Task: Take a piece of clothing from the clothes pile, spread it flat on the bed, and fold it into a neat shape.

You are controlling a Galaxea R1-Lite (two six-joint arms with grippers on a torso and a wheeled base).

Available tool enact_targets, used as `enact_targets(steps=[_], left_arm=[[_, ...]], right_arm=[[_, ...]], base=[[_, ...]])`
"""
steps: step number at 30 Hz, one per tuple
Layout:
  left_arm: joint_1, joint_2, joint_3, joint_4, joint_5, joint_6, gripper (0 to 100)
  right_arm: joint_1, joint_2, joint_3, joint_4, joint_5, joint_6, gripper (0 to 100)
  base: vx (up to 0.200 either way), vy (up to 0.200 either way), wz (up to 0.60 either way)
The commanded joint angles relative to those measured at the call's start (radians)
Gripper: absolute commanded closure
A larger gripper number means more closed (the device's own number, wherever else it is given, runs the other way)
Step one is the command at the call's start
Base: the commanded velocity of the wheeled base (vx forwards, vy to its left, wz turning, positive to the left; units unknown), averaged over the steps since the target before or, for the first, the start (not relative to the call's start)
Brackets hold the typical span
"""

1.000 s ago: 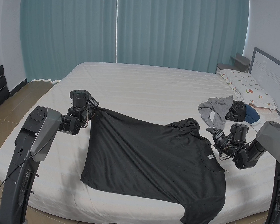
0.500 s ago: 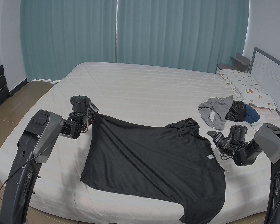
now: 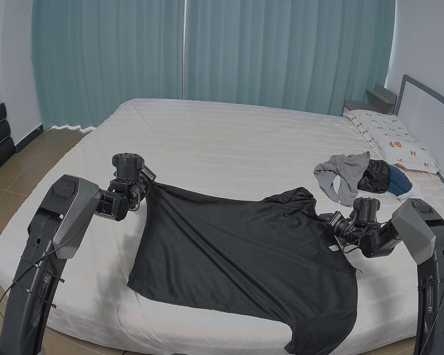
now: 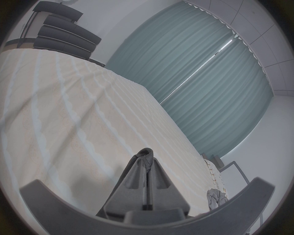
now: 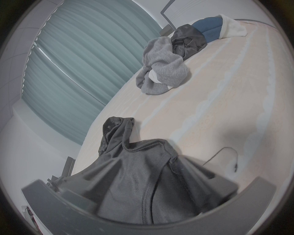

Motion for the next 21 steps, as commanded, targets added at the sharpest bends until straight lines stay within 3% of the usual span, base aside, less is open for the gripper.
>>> enact_targets(steps=[1, 13, 21], left_arm=[[0.0, 0.002, 0.0, 0.01, 0.002, -0.001, 100], [0.014, 0.011, 0.0, 0.004, 0.027, 0.045, 100], [0.017, 0.015, 0.0, -0.041, 0.025, 0.045, 100]], right_arm=[[0.004, 0.049, -0.057, 0.01, -0.007, 0.0, 100], [-0.036, 0.038, -0.129, -0.109, -0.07, 0.006, 100], [-0.039, 0.067, -0.212, -0.111, -0.122, 0.0, 100]], base=[[0.0, 0.0, 0.0], [0.0, 0.0, 0.0], [0.0, 0.0, 0.0]])
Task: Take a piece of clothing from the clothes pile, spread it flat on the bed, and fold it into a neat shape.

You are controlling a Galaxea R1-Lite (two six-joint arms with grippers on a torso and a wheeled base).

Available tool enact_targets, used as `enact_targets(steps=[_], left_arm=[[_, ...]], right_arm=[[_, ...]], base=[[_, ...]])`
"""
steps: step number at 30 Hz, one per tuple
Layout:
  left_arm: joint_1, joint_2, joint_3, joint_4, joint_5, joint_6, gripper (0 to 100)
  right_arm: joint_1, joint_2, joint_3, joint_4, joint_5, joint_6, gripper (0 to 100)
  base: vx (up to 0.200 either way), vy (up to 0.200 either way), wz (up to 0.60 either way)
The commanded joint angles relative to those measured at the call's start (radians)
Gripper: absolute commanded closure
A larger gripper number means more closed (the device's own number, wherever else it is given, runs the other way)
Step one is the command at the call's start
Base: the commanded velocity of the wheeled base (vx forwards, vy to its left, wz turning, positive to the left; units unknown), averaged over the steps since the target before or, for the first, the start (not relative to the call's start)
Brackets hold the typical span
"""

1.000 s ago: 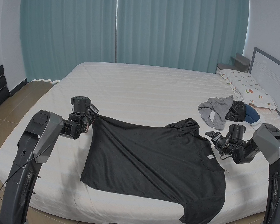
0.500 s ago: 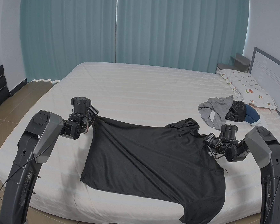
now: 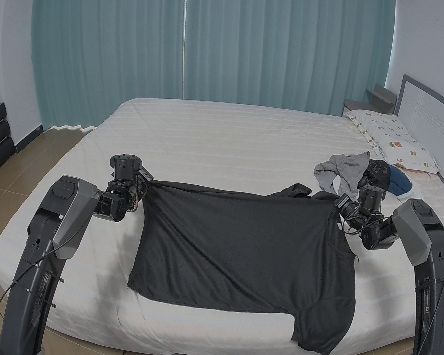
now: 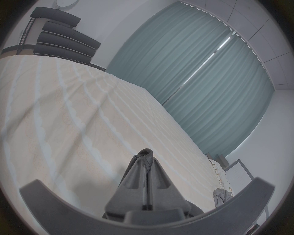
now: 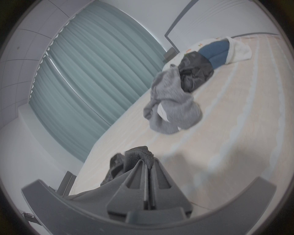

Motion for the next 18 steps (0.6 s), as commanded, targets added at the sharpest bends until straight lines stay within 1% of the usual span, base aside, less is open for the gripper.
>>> enact_targets(steps=[1, 6, 7, 8, 9, 12, 16, 18], left_arm=[[0.002, 0.008, 0.0, -0.012, 0.0, 0.0, 100], [-0.002, 0.025, 0.0, -0.003, -0.005, 0.0, 100], [-0.002, 0.028, 0.0, -0.003, -0.006, 0.0, 100], [-0.002, 0.03, 0.0, -0.003, -0.006, 0.0, 100], [-0.001, 0.031, 0.0, -0.003, -0.006, 0.0, 0], [-0.002, 0.033, 0.0, -0.002, -0.008, 0.0, 0], [0.001, 0.021, 0.005, 0.031, -0.006, 0.0, 0], [0.004, 0.001, 0.02, 0.058, -0.006, -0.002, 0]], right_arm=[[0.002, 0.029, -0.034, -0.001, -0.013, -0.005, 100], [0.01, 0.062, -0.025, 0.002, -0.013, -0.014, 100], [0.012, 0.063, -0.024, 0.002, -0.014, -0.019, 0], [0.012, 0.065, -0.019, 0.002, -0.013, -0.022, 0], [0.012, 0.065, -0.018, 0.002, -0.014, -0.023, 0], [0.012, 0.054, 0.005, 0.0, -0.008, -0.023, 0], [-0.002, -0.015, 0.094, -0.001, 0.006, -0.014, 0], [-0.018, -0.064, 0.147, -0.014, 0.03, -0.008, 0]], base=[[0.0, 0.0, 0.0], [0.0, 0.0, 0.0], [0.0, 0.0, 0.0], [0.0, 0.0, 0.0], [0.0, 0.0, 0.0], [0.0, 0.0, 0.0], [0.0, 0.0, 0.0], [0.0, 0.0, 0.0]])
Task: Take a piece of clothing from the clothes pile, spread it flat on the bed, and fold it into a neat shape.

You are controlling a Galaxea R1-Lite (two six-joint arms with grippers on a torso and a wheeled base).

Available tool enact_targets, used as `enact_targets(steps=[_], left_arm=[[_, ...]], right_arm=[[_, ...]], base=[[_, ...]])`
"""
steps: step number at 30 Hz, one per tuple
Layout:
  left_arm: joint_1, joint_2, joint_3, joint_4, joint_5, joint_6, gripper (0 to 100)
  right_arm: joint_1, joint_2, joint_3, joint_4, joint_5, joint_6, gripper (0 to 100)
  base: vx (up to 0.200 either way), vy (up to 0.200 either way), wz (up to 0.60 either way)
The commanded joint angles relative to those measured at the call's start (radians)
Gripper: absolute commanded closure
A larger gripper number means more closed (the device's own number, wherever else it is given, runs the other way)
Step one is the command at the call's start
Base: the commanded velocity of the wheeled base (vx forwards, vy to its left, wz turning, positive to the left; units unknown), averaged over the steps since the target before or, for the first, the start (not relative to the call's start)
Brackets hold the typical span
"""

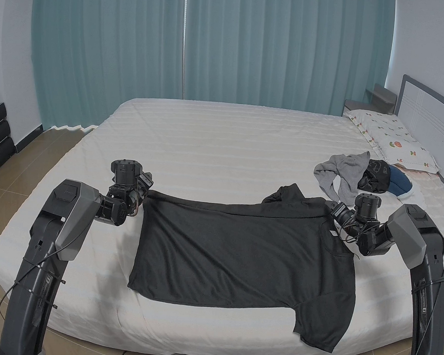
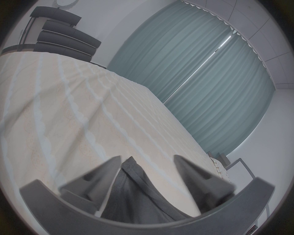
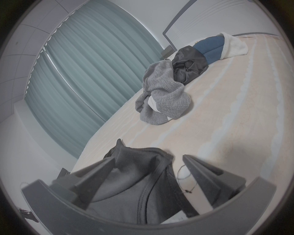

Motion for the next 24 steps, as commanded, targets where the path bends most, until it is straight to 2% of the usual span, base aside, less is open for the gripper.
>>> enact_targets(steps=[1, 4, 5, 6, 7, 8, 10, 12, 13, 17, 18, 19, 24], left_arm=[[0.006, -0.033, 0.024, 0.039, 0.001, -0.002, 0], [0.016, -0.08, 0.071, 0.053, -0.002, -0.008, 0], [0.017, -0.137, 0.146, 0.05, -0.007, -0.008, 0], [0.017, -0.142, 0.152, 0.049, -0.007, -0.008, 0], [0.017, -0.196, 0.236, 0.041, -0.02, -0.008, 0], [0.017, -0.196, 0.236, 0.041, -0.02, -0.008, 0], [0.019, -0.294, 0.377, 0.026, -0.07, -0.017, 0], [0.019, -0.34, 0.448, 0.012, -0.088, -0.034, 0], [0.011, -0.398, 0.541, -0.002, -0.105, -0.063, 0], [-0.012, -0.507, 0.745, -0.033, -0.149, -0.106, 0], [-0.013, -0.515, 0.759, -0.034, -0.152, -0.111, 0], [-0.027, -0.559, 0.842, -0.054, -0.159, -0.131, 0], [-0.076, -0.671, 1.061, -0.131, -0.169, -0.163, 0]], right_arm=[[-0.028, -0.102, 0.099, -0.019, 0.037, 0.012, 0], [-0.045, -0.137, 0.139, -0.061, 0.053, 0.022, 0], [-0.054, -0.171, 0.187, -0.085, 0.055, 0.033, 0], [-0.056, -0.174, 0.193, -0.087, 0.057, 0.033, 0], [-0.057, -0.222, 0.273, -0.094, 0.064, 0.042, 0], [-0.057, -0.222, 0.273, -0.094, 0.064, 0.042, 0], [-0.062, -0.3, 0.397, -0.101, 0.118, 0.047, 0], [-0.062, -0.335, 0.447, -0.107, 0.133, 0.051, 0], [-0.062, -0.378, 0.51, -0.108, 0.139, 0.065, 0], [-0.059, -0.461, 0.638, -0.108, 0.135, 0.085, 0], [-0.059, -0.467, 0.65, -0.108, 0.135, 0.087, 0], [-0.057, -0.502, 0.716, -0.11, 0.135, 0.104, 0], [-0.046, -0.611, 0.895, -0.134, 0.136, 0.159, 0]], base=[[0.0, 0.0, 0.0], [0.0, 0.0, 0.0], [0.0, 0.0, 0.0], [0.0, 0.0, 0.0], [0.0, 0.0, 0.0], [0.0, 0.0, 0.0], [0.0, 0.0, 0.0], [0.0, 0.0, 0.0], [0.0, 0.0, 0.0], [0.0, 0.0, 0.0], [0.0, 0.0, 0.0], [0.0, 0.0, 0.0], [0.0, 0.0, 0.0]])
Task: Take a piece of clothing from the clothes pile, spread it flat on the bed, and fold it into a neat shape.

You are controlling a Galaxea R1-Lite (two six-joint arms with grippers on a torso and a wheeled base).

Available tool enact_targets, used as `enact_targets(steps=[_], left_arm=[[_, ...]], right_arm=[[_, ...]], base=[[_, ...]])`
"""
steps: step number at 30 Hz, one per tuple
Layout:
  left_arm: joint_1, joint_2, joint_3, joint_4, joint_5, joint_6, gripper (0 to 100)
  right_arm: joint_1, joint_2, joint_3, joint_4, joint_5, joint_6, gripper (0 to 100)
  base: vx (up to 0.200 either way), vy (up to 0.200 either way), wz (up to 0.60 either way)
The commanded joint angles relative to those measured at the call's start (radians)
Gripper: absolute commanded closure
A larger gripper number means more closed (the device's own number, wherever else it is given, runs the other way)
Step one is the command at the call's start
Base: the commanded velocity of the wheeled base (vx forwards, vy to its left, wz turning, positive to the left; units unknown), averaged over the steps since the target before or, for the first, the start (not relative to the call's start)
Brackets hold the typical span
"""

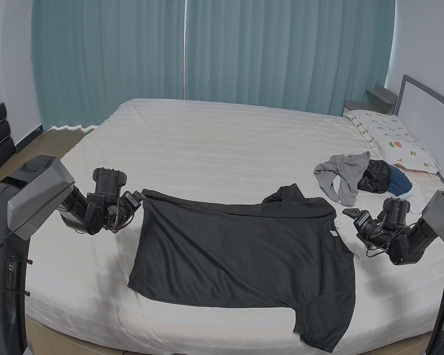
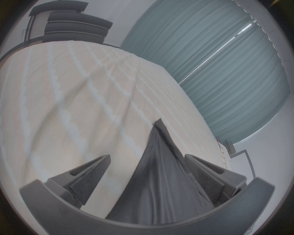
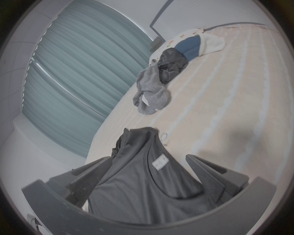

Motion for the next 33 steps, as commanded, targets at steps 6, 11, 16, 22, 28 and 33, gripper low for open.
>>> enact_targets(steps=[6, 11, 16, 22, 28, 33], left_arm=[[-0.128, -0.349, 0.516, -0.158, -0.04, -0.058, 0], [-0.164, -0.401, 0.62, -0.161, -0.072, -0.098, 0], [-0.18, -0.441, 0.68, -0.161, -0.114, -0.119, 0], [-0.189, -0.438, 0.709, -0.161, -0.153, -0.165, 0], [-0.189, -0.445, 0.72, -0.159, -0.212, -0.227, 0], [-0.204, -0.445, 0.718, -0.159, -0.212, -0.236, 0]], right_arm=[[0.037, -0.314, 0.472, -0.112, 0.017, 0.059, 0], [0.072, -0.329, 0.619, -0.238, 0.018, 0.069, 0], [0.085, -0.306, 0.69, -0.367, 0.017, 0.066, 0], [0.085, -0.302, 0.71, -0.384, 0.018, 0.066, 0], [0.103, -0.294, 0.727, -0.385, 0.018, 0.066, 0], [0.12, -0.292, 0.737, -0.385, 0.018, 0.066, 0]], base=[[-0.067, 0.0, 0.0], [-0.2, 0.0, 0.0], [-0.2, 0.0, 0.0], [0.0, 0.0, 0.0], [0.0, 0.0, 0.0], [0.0, -0.2, 0.0]])
